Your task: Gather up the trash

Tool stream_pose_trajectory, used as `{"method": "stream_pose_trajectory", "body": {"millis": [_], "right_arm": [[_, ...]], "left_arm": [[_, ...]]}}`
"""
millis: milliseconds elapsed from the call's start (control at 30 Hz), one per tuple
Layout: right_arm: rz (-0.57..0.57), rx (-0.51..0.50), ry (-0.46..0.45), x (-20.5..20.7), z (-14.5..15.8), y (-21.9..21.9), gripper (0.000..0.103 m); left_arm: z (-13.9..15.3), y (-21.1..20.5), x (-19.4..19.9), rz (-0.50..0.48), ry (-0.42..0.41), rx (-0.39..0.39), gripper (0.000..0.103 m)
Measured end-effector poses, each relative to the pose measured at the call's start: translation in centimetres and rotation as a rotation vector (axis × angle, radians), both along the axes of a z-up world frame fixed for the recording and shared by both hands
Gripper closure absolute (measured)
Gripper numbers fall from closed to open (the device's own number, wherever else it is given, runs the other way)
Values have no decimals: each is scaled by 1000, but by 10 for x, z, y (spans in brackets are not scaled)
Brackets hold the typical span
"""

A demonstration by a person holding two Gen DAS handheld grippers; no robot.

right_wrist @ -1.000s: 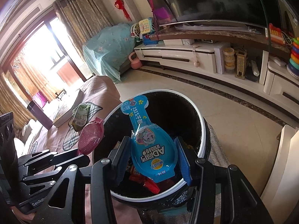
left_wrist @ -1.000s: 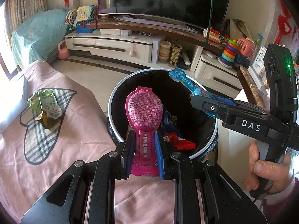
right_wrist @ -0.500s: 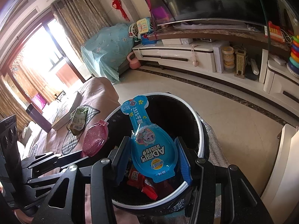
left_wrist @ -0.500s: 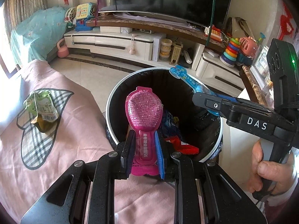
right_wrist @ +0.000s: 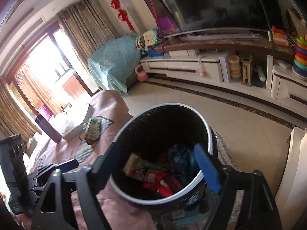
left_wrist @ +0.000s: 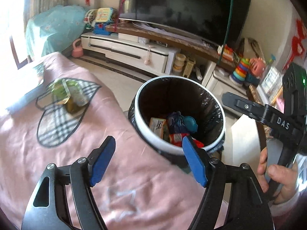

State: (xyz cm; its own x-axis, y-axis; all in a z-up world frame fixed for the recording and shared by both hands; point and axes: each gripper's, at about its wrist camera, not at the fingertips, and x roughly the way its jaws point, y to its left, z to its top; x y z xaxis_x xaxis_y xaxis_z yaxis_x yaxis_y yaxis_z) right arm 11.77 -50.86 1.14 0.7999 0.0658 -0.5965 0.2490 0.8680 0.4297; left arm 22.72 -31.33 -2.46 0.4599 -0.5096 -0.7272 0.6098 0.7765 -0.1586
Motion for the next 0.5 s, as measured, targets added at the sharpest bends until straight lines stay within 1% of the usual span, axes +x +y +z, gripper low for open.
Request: {"method": "stream_pose_trajectory", "body": {"millis": [67,167,233,400,500], "right_arm": [[-6,14,-17,-12,4,10,9],[-12,23,-42,-27,8,24,6],[-11,31,-63,-39,10,35,4],[-31,20,-94,-66,12,59,2],[-25,2,-90,-75,13,72,2]], "left_arm": [[2,17,-11,25,-5,-26,27],[3,40,-27,56,-16,-59,25],[2,52,-36,75,-21,-75,21],[-3,83,-61,131,-41,-99,19],[-2,96,-74,148,-64,-99,19]]}}
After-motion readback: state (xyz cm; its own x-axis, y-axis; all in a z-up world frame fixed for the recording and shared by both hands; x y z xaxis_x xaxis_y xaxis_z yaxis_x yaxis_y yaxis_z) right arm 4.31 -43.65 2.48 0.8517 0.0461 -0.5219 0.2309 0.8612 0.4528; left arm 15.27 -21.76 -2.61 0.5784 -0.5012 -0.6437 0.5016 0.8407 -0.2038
